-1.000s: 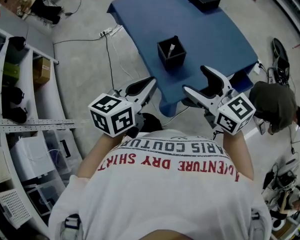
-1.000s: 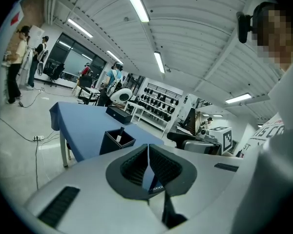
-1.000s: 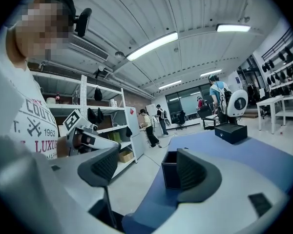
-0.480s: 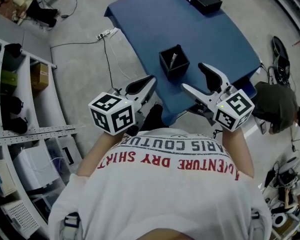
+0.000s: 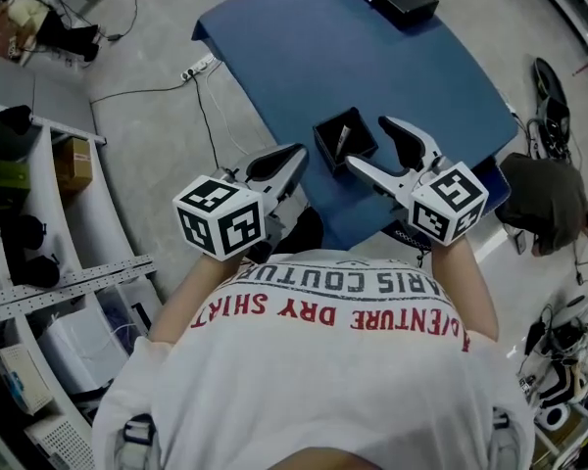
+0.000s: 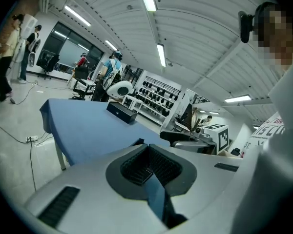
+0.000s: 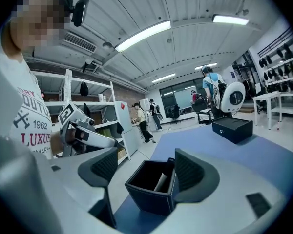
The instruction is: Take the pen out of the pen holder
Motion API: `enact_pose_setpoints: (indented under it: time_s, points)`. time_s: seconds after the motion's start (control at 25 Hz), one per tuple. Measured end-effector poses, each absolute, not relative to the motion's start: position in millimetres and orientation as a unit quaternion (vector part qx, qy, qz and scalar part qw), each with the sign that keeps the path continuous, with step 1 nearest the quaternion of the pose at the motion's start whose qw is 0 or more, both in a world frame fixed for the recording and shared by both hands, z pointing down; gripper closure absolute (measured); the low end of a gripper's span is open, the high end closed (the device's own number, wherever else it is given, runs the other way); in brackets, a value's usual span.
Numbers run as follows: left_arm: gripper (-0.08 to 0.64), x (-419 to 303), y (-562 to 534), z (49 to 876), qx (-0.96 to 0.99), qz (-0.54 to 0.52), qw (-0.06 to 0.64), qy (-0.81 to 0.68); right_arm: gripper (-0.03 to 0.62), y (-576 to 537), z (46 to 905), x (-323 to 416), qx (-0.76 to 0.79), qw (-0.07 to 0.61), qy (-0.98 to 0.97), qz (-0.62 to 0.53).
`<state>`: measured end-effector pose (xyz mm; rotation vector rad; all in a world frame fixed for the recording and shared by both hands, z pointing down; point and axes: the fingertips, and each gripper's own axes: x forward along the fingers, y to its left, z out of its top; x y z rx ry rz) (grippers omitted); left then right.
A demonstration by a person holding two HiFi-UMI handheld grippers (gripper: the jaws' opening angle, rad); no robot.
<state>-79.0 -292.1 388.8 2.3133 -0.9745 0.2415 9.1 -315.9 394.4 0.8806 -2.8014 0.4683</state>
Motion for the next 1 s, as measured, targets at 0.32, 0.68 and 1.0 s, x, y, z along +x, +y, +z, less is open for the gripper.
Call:
enact_pose_setpoints:
  time_s: [0.32, 0.68, 1.0]
  points:
    - [0.528, -80.2, -316.8, 401.2, 0.875, 0.110, 0.314, -0.352, 0.225, -341.8, 414.4, 2.9, 0.300, 0.119, -0.935, 0.148]
    - [0.528, -80.1, -335.5, 409.4, 0.870, 0.110, 0.321, -0.358, 0.308, -358.9, 432.2, -4.4, 0.293, 0.155, -0.932, 0.143]
    - [0.528, -91.0, -342.2, 414.9, 0.864, 0.110, 0.325, -0.367, 0.368, -364.8, 444.1, -10.9, 0.287, 0.184, -0.929, 0.143]
